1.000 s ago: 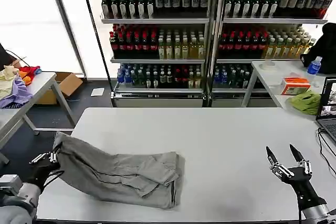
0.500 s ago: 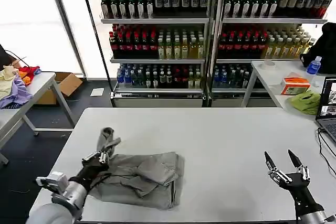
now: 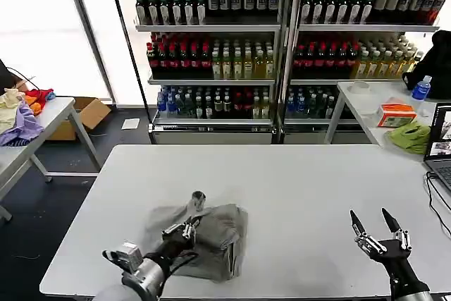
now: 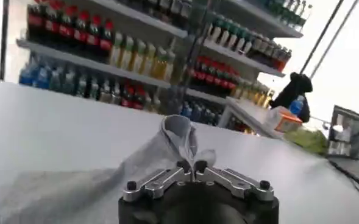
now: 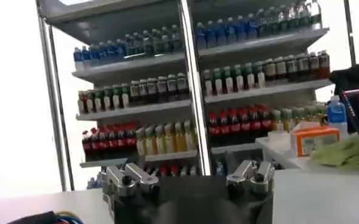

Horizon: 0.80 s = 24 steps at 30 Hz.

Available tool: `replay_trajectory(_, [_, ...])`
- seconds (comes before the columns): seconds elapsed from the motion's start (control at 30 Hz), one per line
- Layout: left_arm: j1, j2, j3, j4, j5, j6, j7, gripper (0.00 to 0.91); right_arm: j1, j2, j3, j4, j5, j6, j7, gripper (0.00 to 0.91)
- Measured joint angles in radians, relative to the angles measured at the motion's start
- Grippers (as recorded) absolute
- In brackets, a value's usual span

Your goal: Fold and organize the clothes.

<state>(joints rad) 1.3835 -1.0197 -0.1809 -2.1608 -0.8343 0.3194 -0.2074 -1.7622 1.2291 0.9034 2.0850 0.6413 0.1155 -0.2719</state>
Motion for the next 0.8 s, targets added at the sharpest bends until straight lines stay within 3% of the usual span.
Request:
replay_trajectory(0.4, [-0.056, -0.107, 0.081, 0.056, -0.02, 0.012, -0.045, 0.907, -0.001, 0.009, -0.013, 0.004, -0.01, -0.002, -0.002, 0.907])
replay_trajectory(0.63, [-0.032, -0.107, 0.069, 0.017, -0.008, 0.014, -0.026, 0.907, 0.007, -0.003, -0.012, -0.002, -0.008, -0.005, -0.003, 0.907])
replay_trajectory(0.8, [0.012, -0.088, -0.02, -0.004, 0.016, 0.032, 0.011, 0.907, 0.011, -0.011, -0.016, -0.009, -0.009, -0.004, -0.005, 0.907])
